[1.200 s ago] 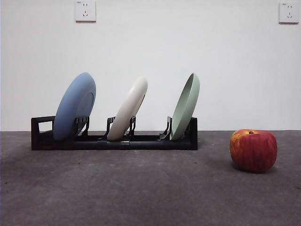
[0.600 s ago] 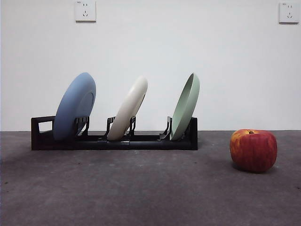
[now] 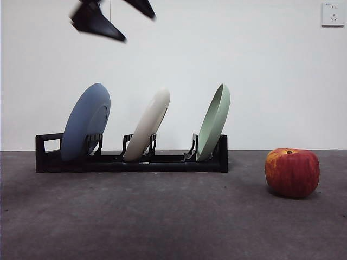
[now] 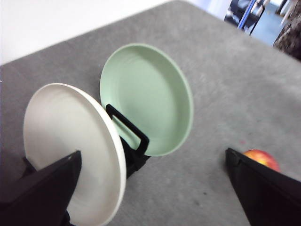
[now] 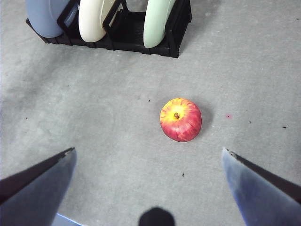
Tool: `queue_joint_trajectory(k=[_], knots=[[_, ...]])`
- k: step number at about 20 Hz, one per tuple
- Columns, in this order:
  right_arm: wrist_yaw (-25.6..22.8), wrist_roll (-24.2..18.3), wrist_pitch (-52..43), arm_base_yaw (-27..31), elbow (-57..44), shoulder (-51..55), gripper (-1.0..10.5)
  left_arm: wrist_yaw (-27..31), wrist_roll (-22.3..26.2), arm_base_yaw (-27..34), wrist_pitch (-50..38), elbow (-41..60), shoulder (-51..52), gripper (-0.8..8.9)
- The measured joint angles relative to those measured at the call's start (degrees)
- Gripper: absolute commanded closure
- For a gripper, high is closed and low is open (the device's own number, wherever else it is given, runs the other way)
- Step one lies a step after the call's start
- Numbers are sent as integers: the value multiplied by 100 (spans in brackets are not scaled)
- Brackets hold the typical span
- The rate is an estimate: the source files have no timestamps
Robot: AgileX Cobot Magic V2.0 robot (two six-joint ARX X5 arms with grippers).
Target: Take the yellow plate from the plate rack,put the plate on the table,take the apple from the table,put the apple in the plate
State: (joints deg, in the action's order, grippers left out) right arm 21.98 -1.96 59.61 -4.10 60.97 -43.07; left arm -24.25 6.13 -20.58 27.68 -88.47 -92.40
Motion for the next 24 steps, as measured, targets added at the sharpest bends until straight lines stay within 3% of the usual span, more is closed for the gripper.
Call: queue_joint_trajectory(k=[8,16,19,24], knots=[[0,0,35,0,0,-94,348,1360,363,-345,-562,-573,-1488,154],[2,0,37,0,0,-260,348,1410,389,-361,-754,-581,-1993,170],[2,0,37,0,0,-278,349,1408,387,-361,-658,-581,-2055,436],[0,0,37,0,0,-341,349,1362,367,-358,-562,-581,-2055,685]])
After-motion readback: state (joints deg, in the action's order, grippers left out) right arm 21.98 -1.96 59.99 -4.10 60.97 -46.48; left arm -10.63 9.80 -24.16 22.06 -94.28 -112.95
